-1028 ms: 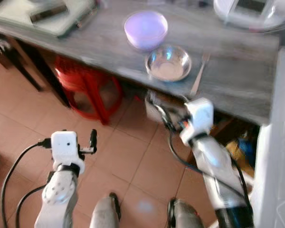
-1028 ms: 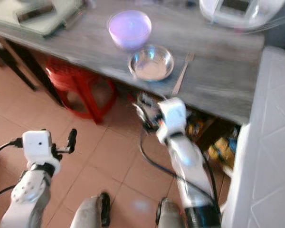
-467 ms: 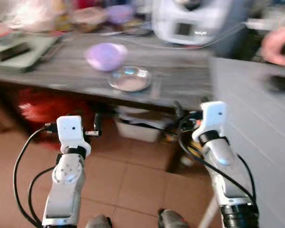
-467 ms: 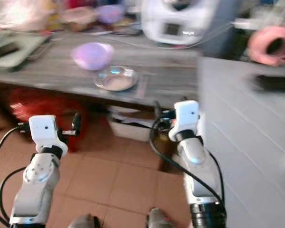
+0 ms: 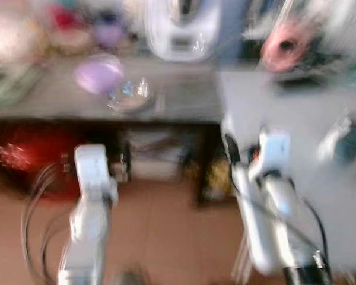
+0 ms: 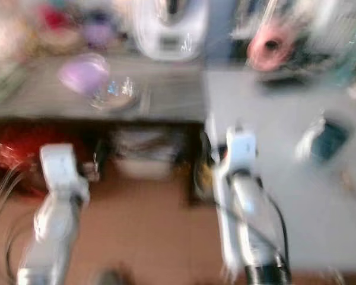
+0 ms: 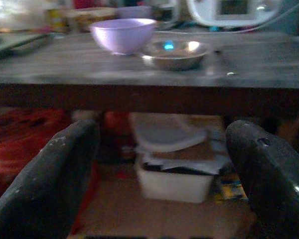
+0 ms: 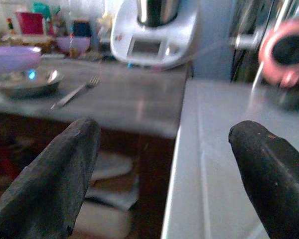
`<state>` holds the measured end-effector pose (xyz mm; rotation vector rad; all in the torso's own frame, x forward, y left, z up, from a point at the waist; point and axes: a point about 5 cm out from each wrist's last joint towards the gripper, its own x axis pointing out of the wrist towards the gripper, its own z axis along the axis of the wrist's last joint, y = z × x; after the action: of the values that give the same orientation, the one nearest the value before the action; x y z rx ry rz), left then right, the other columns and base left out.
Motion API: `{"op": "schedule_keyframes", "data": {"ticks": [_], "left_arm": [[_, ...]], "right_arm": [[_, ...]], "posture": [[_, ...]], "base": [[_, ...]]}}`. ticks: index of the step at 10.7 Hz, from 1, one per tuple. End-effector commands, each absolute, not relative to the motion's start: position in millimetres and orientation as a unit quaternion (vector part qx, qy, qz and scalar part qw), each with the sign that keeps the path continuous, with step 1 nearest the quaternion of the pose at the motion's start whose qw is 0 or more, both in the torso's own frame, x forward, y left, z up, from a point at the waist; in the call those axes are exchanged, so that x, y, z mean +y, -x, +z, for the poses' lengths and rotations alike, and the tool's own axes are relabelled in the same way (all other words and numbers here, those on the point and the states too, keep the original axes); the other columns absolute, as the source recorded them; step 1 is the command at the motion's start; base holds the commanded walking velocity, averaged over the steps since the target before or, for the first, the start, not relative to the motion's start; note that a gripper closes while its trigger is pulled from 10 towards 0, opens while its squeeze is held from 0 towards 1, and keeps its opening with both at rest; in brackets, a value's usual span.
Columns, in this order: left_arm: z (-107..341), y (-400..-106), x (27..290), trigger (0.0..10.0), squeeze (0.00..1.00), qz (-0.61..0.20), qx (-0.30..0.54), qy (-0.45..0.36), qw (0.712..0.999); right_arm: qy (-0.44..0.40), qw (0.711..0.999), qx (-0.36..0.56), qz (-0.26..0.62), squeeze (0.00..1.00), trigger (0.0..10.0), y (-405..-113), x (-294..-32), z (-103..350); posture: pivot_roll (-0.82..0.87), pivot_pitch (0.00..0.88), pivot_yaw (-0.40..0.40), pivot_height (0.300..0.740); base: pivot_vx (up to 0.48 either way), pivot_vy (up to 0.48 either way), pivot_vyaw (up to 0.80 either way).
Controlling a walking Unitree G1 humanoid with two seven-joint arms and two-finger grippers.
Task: Setting the table
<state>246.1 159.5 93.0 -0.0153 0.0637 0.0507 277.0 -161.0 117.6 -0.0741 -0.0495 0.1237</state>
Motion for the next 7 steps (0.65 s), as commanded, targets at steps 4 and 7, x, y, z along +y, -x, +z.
{"op": "schedule_keyframes", "data": {"ticks": [4, 7], "left_arm": [[113.0, -250.2, 157.0, 10.0, 0.00, -0.024, -0.019, 0.004, 1.000], [112.8, -244.9, 158.5, 10.0, 0.00, -0.023, -0.013, 0.007, 1.000]], "right_arm": [[0.036, 0.997, -0.046, 0.051, 0.00, 10.0, -283.1, -162.4, 126.7], [0.032, 0.997, -0.048, 0.042, 0.00, 10.0, -281.7, -165.7, 128.8]], "posture": [[0.01, 0.000, 0.048, 0.740], [0.02, 0.000, 0.065, 0.740]], "base": [[0.000, -0.081, 0.00], [0.000, -0.450, 0.00]]}}
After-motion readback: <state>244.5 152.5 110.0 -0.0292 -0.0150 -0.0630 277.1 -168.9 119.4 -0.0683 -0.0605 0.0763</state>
